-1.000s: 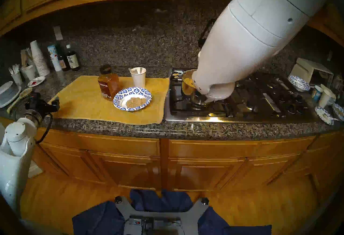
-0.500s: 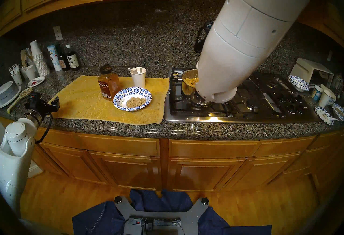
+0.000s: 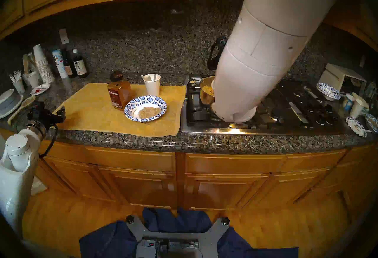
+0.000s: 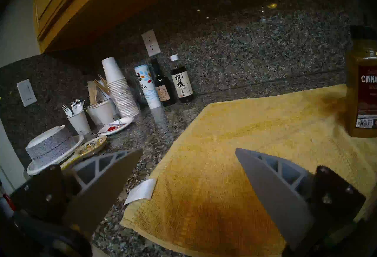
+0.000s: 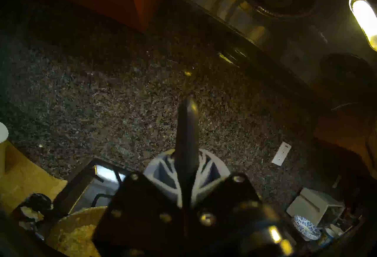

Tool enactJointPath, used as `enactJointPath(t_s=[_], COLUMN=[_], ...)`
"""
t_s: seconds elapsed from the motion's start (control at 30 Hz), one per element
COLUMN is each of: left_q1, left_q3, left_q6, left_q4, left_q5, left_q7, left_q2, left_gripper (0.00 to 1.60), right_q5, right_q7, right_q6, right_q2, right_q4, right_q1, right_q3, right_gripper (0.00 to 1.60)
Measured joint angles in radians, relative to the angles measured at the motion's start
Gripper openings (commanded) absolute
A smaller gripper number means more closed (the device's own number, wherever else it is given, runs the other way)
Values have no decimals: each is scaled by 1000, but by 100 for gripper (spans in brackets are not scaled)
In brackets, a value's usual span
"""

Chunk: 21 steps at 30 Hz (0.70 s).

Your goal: Scoop oatmeal into bowl, add cinnamon, and put a spoon inside bowl

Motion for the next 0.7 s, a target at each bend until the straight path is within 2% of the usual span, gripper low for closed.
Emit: enactJointPath(t_s=[0.47, 0.53, 0.6, 0.7], left_q1=[0, 0, 0, 0], left_q3=[0, 0, 0, 0], left_q6=[0, 0, 0, 0], left_q4=[0, 0, 0, 0], left_q5=[0, 0, 0, 0], left_q7=[0, 0, 0, 0], left_q2=[0, 0, 0, 0], left_gripper=[160, 160, 160, 160], right_q5=[201, 210, 249, 269], right_q7=[3, 4, 5, 7], right_q6=[-7, -8, -8, -8], right_q2=[151, 159, 191, 226], right_q4=[70, 75, 94, 110], right_q1=[-59, -62, -76, -89], right_q3=[51, 51, 54, 61], right_gripper=[0, 0, 0, 0])
